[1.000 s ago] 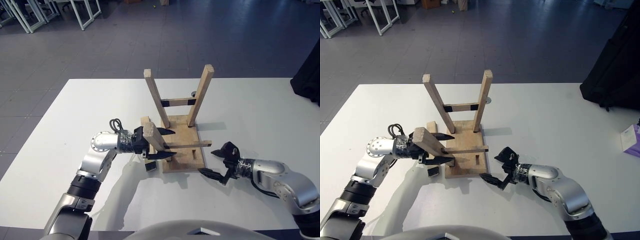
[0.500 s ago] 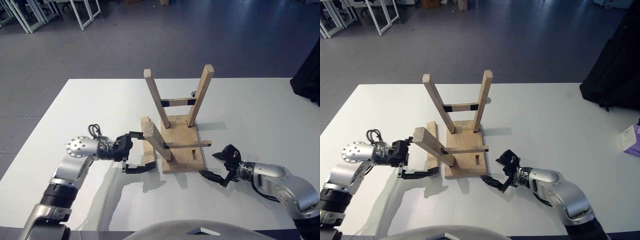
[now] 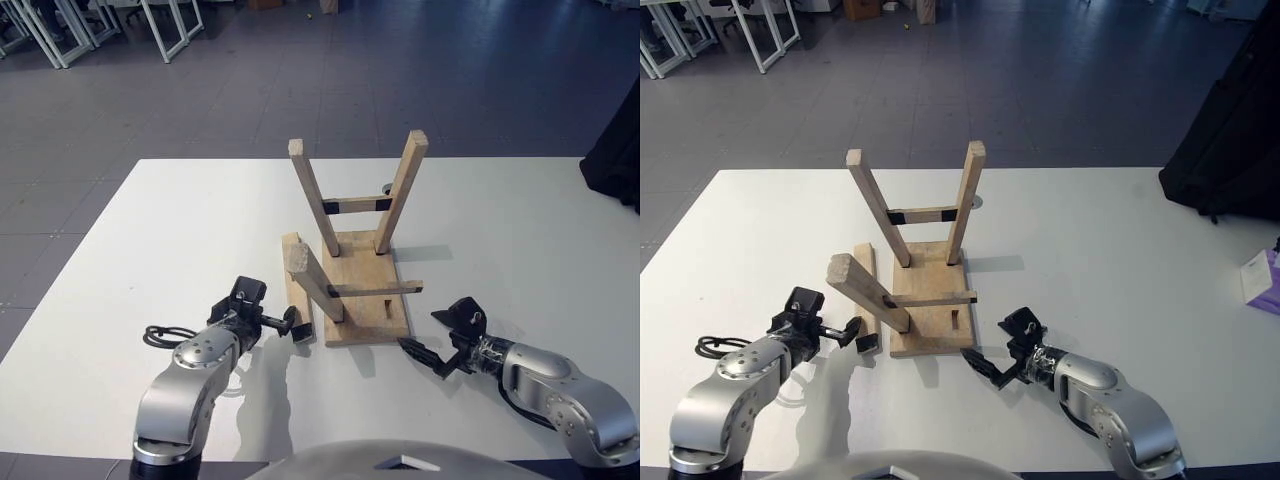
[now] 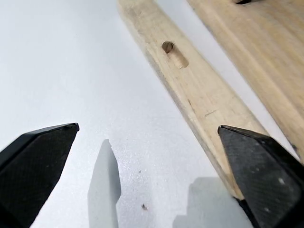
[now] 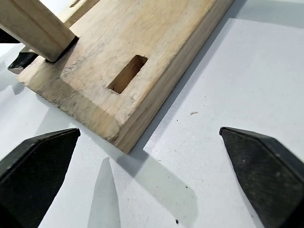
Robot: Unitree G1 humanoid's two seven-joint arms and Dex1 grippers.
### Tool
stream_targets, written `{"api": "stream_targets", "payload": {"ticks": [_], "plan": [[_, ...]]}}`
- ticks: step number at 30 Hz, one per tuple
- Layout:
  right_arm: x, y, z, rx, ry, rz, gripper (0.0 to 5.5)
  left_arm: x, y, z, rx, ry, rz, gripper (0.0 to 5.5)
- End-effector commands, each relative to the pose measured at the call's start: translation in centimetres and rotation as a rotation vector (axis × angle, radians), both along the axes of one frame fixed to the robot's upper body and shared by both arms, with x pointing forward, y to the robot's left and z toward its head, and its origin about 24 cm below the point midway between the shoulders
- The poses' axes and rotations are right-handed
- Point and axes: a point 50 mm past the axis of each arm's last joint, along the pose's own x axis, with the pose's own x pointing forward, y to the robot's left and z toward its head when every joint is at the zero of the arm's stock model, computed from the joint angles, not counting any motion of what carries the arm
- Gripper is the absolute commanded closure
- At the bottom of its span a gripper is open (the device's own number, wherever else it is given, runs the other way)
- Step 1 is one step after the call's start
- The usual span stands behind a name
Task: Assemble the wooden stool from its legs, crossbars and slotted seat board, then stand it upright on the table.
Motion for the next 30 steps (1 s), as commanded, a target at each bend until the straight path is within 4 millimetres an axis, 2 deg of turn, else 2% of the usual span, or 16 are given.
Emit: {"api": "stream_targets", "payload": {"ticks": [1,7,15,26,30], "plan": [[0.5,0.4,0.1,-0.014,-0.012,-0.005,0.00,0.6,-1.8,0.3,-0.090,0.019,0.026,0.01],[0.4,0.8,-0.1,-0.010,-0.008,-0.011,0.00,1.4,-1.9,1.7,-0.083,-0.028,0.033,0.01],[0.5,0.9,-0.1,-0.007,-0.013,-0.021,0.00,1.1,-3.4,-0.4,-0.077,0.069,0.005,0.01],[0.4,1.1,-0.3,0.003,-0.019,-0.051,0.00,-0.3,-1.2,-2.6,0.001,0.138,0.053,0.01],[0.7,1.0,-0.2,0.001,-0.030,-0.061,0.00,-0.8,-0.8,-4.3,-0.054,0.204,0.116,0.81]]}}
